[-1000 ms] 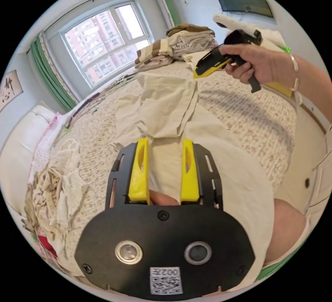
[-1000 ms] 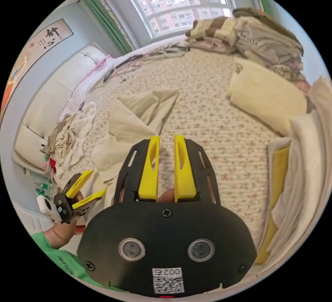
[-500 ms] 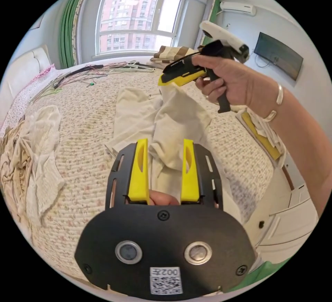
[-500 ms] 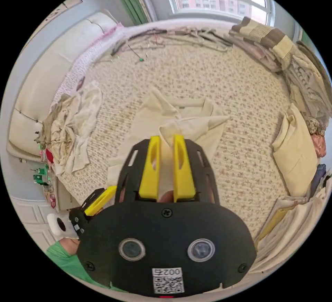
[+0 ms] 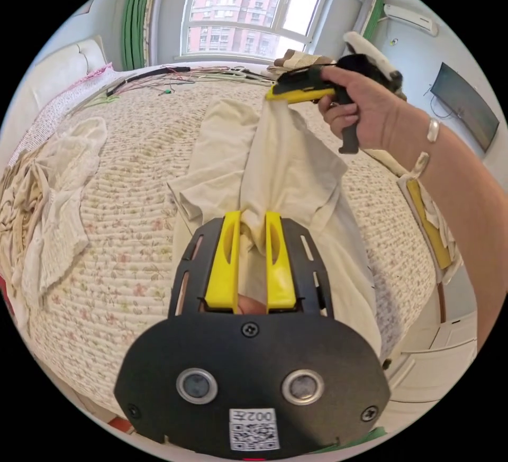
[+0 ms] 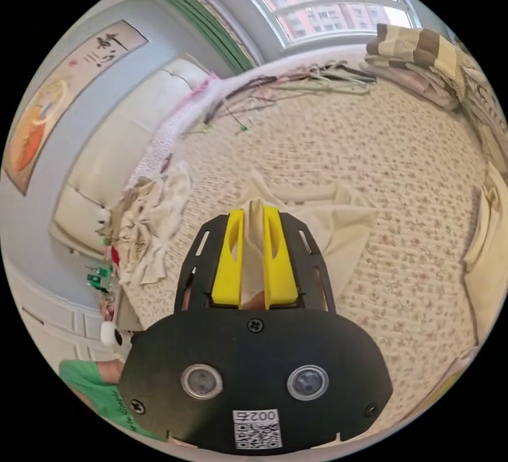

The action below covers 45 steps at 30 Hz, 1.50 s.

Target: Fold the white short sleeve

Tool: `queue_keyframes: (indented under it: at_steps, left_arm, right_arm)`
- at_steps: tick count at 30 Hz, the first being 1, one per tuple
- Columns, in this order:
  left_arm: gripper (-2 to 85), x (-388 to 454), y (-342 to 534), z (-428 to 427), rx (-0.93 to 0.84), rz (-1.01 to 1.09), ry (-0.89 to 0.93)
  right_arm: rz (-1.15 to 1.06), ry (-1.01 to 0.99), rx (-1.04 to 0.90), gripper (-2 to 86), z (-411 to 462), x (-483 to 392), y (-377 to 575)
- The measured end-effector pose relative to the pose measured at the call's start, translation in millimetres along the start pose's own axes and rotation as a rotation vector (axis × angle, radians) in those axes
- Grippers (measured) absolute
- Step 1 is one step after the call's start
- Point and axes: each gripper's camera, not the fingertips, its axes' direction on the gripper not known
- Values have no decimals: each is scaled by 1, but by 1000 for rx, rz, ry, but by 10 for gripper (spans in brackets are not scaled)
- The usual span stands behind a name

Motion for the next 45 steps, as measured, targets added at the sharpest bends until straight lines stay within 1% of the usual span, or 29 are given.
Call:
queue_keyframes:
  at_steps: [2,3,7,10,12,13,14,17,19,21,23,25,27,28,29,30,32,33,36,38,39,40,41,43,45]
  left_arm:
    - [39,-1,0,-1,1,-2,3]
    - [39,0,0,-1,-1,0,-2]
    - [41,2,0,-2,-2,5,-17]
    - [44,3,1,-3,-3,2,-28]
    - [49,2,2,-4,-3,-5,-24]
    - [54,0,2,-4,-1,-13,-18]
    - [57,-1,2,-5,0,-17,-16]
    - [71,-3,3,-6,1,-30,-5]
    - [75,-2,5,-7,4,-31,-9]
    - [76,-2,5,-8,4,-31,-10]
    - [76,-3,6,-8,1,-39,-1]
    - [75,-7,7,-9,1,-54,20]
    - [74,-8,8,-10,1,-58,24]
    - [74,-6,9,-10,2,-54,18]
    - [74,-5,9,-11,3,-52,12]
    - [73,-3,10,-11,5,-44,-2]
    - [73,2,12,-13,10,-31,-28]
    - [73,4,12,-13,11,-26,-45]
    - [75,5,14,-15,13,-27,-61]
    - [76,3,15,-17,14,-37,-56]
    - [75,1,15,-17,14,-42,-51]
    - [74,0,15,-19,16,-44,-44]
    - [72,-1,16,-19,17,-46,-39]
    - [58,-11,18,-28,48,-68,13]
    - [51,-26,23,-43,102,-111,80]
  right_arm:
    - [-92,42,37,66,-14,-3,14]
    - [-103,41,38,68,-16,-2,17]
    - [-155,-74,7,65,-26,5,26]
    - [-233,-158,-95,48,-23,-9,23]
    - [-232,6,-129,51,-21,-13,23]
    - [-227,172,-136,61,-20,-12,25]
    - [-227,199,-124,77,-21,-8,29]
    - [-115,93,-74,108,-28,21,44]
    - [-98,114,-38,121,-30,30,56]
    - [-86,-25,48,115,-38,38,69]
    - [-37,-434,238,77,-60,62,87]
    - [4,-539,326,85,-68,76,96]
    - [-1,-353,296,77,-70,73,99]
    - [3,-179,224,57,-63,67,99]
    - [-2,-70,163,35,-52,61,99]
    - [-20,-47,129,24,-46,58,100]
    - [-92,-64,-7,1,-15,42,101]
    - [-104,-65,-26,-1,-7,38,101]
    - [-136,52,-109,-6,36,17,98]
    - [-165,182,-163,-7,74,1,96]
    - [-164,211,-150,-7,80,-2,96]
    - [-136,252,-76,-7,83,-7,97]
    - [-76,254,26,-8,77,-9,101]
    - [-17,210,134,-8,61,-11,109]
    - [-17,218,218,-7,35,-20,124]
